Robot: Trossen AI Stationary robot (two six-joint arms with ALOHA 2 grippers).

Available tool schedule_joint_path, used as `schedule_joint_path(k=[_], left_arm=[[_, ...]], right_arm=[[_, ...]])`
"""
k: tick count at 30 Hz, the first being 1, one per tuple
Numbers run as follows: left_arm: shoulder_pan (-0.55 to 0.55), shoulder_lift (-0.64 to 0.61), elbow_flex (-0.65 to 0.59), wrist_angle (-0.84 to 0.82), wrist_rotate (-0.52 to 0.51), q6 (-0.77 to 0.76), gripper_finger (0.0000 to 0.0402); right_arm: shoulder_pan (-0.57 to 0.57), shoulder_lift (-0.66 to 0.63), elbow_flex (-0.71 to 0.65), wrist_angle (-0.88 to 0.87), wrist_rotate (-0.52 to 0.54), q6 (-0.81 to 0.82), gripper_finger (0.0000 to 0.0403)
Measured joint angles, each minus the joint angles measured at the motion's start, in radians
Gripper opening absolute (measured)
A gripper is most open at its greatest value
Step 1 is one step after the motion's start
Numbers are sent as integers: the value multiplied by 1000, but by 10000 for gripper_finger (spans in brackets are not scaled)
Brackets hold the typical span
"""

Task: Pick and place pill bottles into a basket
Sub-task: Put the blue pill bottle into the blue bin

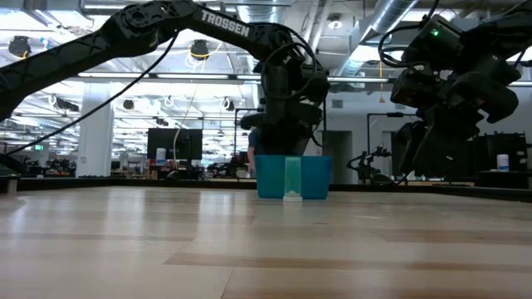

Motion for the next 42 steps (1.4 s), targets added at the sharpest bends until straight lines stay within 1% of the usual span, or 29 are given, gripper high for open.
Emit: schedule_joint_path(k=[1, 5, 6, 9, 14, 19, 23, 29, 33, 37, 42], left_arm=[[-3, -4, 0, -8, -19, 0, 94], [-28, -27, -2, -30, -148, 17, 94], [-35, -37, 0, -34, -165, 23, 94], [-65, -69, 0, -35, -174, 25, 94], [-147, -133, 2, -49, -118, 23, 94], [-252, -134, -4, -59, -107, 91, 94], [-335, -134, -37, -42, -101, 101, 96], [-439, -134, -84, -50, -108, 130, 114], [-476, -133, -132, -51, -188, 136, 133], [-481, -133, -187, -27, -265, 137, 151], [-469, -132, -218, -16, -281, 136, 166]], right_arm=[[0, 0, 0, 0, 0, 0, 159], [1, 0, 0, -3, 0, 0, 159], [1, 0, 0, -4, 0, 0, 159], [2, 0, 0, -6, 0, 6, 159], [2, 0, 0, -7, 0, 7, 159], [2, 0, 0, -6, 0, 7, 159], [2, 0, 0, -7, 0, 16, 159], [2, 0, 0, -7, -1, 34, 159], [2, 0, 0, -6, -1, 34, 159], [2, 0, 0, -6, -1, 35, 159], [2, 0, 0, -6, -1, 35, 159]])
